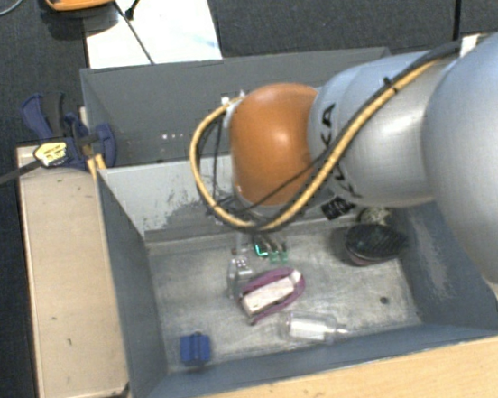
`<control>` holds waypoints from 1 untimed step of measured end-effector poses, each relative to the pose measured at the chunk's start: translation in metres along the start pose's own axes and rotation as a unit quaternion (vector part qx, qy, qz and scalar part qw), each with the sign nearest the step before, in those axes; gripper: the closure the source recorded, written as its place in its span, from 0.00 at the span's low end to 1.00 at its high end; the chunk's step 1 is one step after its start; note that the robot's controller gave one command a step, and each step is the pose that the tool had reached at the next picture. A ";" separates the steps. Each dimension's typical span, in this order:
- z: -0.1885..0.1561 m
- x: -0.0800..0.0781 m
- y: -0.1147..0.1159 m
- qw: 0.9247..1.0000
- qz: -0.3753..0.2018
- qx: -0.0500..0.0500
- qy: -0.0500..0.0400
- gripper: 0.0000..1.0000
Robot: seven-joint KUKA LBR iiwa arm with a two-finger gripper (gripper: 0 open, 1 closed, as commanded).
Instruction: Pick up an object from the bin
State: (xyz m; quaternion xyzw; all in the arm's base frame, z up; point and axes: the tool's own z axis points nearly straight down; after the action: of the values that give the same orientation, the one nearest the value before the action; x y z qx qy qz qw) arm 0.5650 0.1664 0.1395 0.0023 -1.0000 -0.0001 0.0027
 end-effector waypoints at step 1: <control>0.046 0.032 -0.063 0.999 -0.043 0.000 -0.002 0.00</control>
Offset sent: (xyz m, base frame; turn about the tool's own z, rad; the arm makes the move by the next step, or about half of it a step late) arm -0.0321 -0.0611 -0.0456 -0.0914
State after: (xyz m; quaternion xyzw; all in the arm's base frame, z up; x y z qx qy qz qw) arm 0.5326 0.1028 0.0933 0.0453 -0.9990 0.0000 0.0007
